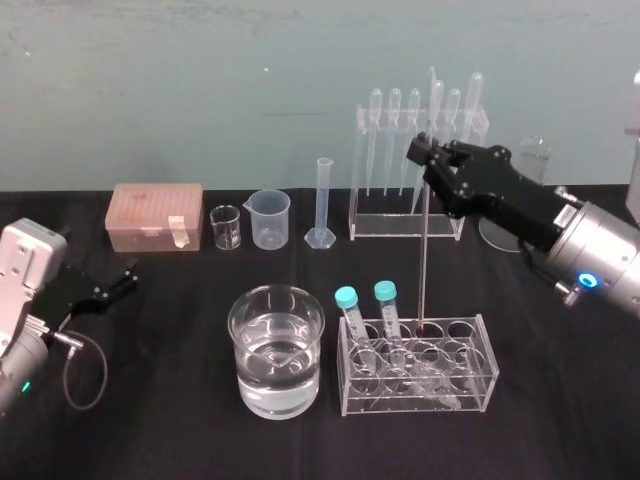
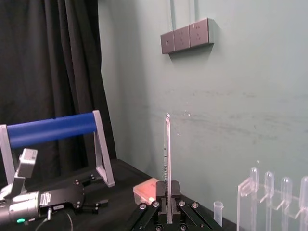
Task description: Hold the thermometer with one hand and immerse one end into the beaker, then reinsert it into the test tube rack.
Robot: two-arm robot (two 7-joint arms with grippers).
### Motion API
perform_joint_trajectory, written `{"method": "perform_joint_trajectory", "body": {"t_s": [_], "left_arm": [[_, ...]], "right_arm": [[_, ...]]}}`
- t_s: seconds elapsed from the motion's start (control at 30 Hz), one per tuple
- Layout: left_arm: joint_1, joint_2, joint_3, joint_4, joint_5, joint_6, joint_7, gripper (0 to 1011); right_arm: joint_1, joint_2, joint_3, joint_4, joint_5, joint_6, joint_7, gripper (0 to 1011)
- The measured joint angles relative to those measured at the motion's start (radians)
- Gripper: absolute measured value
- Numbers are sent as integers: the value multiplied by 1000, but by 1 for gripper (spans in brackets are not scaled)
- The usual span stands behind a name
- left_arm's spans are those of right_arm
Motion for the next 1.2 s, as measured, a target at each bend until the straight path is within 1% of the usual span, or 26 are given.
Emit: {"method": "perform_joint_trajectory", "body": {"t_s": [0.1, 0.3, 0.53, 0.93, 1.2], "left_arm": [[0, 0, 0, 0, 0, 0, 0, 1008], [0, 0, 0, 0, 0, 0, 0, 1008], [0, 0, 0, 0, 0, 0, 0, 1008], [0, 0, 0, 0, 0, 0, 0, 1008], [0, 0, 0, 0, 0, 0, 0, 1008]], "right_arm": [[-3, -15, -9, 21, -17, 0, 0, 56], [-7, -34, -21, 51, -41, 12, -6, 56], [-10, -47, -28, 78, -66, 25, -12, 56], [-10, -66, -25, 99, -89, 26, -13, 56], [-10, -65, -25, 99, -89, 27, -13, 56]]}}
